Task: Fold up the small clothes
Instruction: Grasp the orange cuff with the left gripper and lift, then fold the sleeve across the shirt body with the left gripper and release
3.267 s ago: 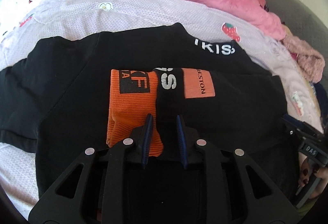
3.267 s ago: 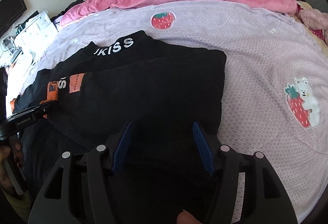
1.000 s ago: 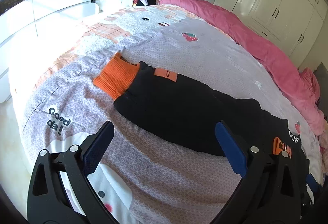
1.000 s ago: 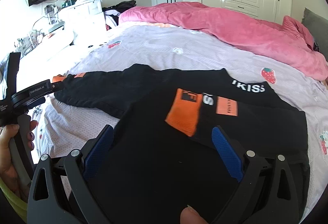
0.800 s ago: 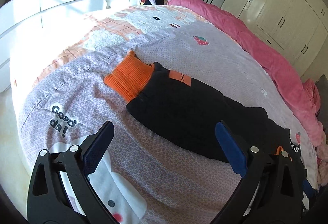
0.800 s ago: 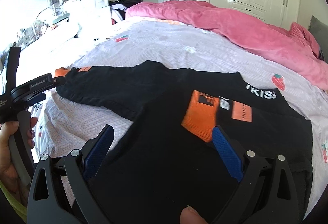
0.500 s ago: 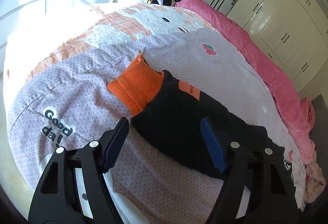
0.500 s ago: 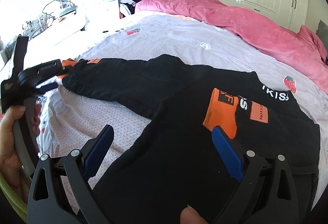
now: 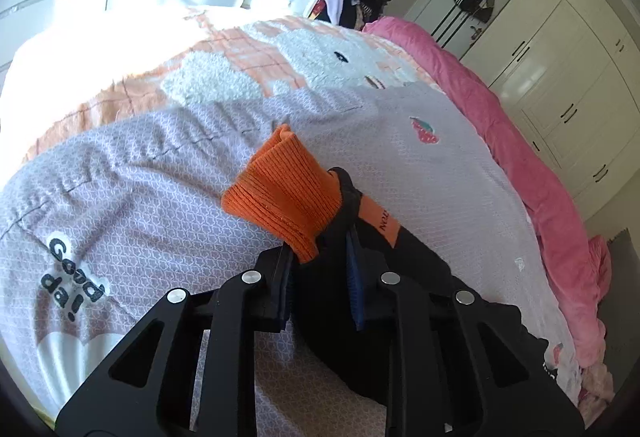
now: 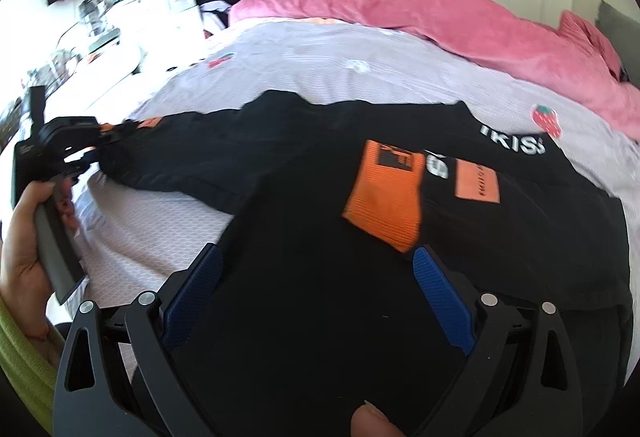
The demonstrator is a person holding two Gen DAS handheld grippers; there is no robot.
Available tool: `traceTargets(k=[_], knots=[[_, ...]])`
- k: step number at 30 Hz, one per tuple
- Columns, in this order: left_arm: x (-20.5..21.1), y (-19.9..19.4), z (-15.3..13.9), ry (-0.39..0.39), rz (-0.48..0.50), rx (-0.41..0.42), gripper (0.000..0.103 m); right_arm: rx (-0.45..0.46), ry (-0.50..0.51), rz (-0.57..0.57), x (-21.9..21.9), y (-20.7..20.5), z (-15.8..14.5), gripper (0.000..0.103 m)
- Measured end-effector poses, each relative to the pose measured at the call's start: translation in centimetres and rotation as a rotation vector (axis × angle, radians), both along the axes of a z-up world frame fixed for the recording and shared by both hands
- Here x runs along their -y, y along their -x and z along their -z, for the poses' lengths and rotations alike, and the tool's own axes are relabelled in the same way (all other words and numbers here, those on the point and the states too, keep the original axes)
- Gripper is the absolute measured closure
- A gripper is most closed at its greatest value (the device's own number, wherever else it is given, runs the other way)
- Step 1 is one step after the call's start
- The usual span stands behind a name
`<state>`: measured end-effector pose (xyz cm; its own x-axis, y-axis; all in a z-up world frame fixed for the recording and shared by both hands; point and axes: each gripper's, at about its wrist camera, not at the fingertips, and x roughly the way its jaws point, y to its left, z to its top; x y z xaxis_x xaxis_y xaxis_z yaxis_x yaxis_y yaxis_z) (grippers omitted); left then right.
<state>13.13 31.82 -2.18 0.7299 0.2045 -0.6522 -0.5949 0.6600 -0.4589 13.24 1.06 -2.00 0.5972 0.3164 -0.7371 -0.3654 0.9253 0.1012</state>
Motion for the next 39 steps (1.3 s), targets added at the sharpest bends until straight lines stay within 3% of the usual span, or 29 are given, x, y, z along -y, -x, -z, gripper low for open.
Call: traceTargets(k=[8,14,17,27,30,39], knots=[[4.5,1.6,-4.5,-0.128,0.109,0.124,0.091,-0.042,-0.016,0.091,3.7,-0.3,1.3,0.007],[11.2,1.0,-7.2,-0.177,0.31,0.203,0.092,-0.032,-0.036,0.174,7.2,-0.4,0.9,0.007],[14.8,0.6,-7.8,-0.261,0.383,0.209,0.092,-0.02,-0.047,0.223,9.2,-0.4,0.3,0.007],[22.8,-0.9,-4.9,-0.314,0.652,0.171,0.092,-0.003,-0.019,0.418,16.4,-0.6,0.1,0.007],[25.0,-1.1,-3.9,-0.372,0.713,0.143,0.092,-0.008,-0.037,0.462,18.4,-0.8,0.2,0.007],[28.2,-1.5,-1.6,-0.411,0.867,0.077,0.088,-0.004,-0.061,0.523,20.9,-0.6,0.0,0.007]])
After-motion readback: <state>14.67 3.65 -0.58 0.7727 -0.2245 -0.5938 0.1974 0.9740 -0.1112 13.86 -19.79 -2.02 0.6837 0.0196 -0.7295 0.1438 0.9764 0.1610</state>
